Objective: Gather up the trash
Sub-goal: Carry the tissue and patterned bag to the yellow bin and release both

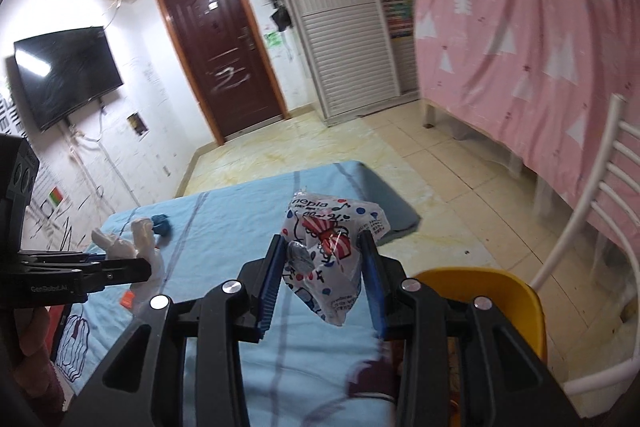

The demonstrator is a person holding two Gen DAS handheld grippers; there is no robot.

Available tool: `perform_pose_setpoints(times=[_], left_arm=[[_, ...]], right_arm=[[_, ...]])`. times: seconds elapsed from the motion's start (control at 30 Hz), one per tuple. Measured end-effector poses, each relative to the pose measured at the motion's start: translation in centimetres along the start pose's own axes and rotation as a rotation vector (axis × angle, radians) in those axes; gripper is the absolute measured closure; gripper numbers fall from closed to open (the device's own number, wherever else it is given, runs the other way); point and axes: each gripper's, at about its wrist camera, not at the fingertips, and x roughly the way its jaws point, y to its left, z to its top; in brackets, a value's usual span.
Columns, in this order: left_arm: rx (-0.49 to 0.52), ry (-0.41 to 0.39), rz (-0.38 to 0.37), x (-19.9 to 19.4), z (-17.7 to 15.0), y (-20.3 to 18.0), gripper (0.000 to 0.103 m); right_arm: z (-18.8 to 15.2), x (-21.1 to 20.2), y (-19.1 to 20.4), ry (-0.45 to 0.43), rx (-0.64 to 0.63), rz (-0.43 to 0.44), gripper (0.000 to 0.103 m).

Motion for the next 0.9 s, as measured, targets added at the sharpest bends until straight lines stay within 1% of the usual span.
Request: perform_pose_setpoints(times=[0.3, 0.4, 0.5, 0.6, 0.8, 0.87, 0.9], left_arm=[[0.063, 0.025, -0.011, 1.2, 0.2, -4.2, 0.085], [0.084, 0.02, -0.044, 1.4, 0.5, -6.1, 0.085], [0.097, 0.011, -0.097, 1.6, 0.9, -8.1, 0.085], [0.115, 0.004, -0.125, 2.0, 1.2, -9.9, 0.085], [0.157, 0.014, -0.151, 3.4, 1.5, -13.5, 0.085], [0.16, 0.02, -0.164, 4.0, 1.5, -14.4, 0.085], [0.157, 0.02, -0.171, 4.2, 1.6, -14.7, 0.085]], right_arm=[[-1.4, -1.3, -4.7, -0.01, 0.072, -0.052, 0.073], [-2.0, -1.4, -6.0, -0.003, 0.088, -0.071, 0.072], [-2.7, -1.4, -7.3, 0.01, 0.112, -0.089, 0.072], [-3.2, -1.3, -8.6, 0.018, 0.127, -0.101, 0.07], [-3.9, -1.4, -10.1, 0.032, 0.159, -0.114, 0.062], [-4.0, -1.4, -10.6, 0.032, 0.172, -0.115, 0.056], [-4.0, -1.5, -10.8, 0.03, 0.175, -0.117, 0.056]])
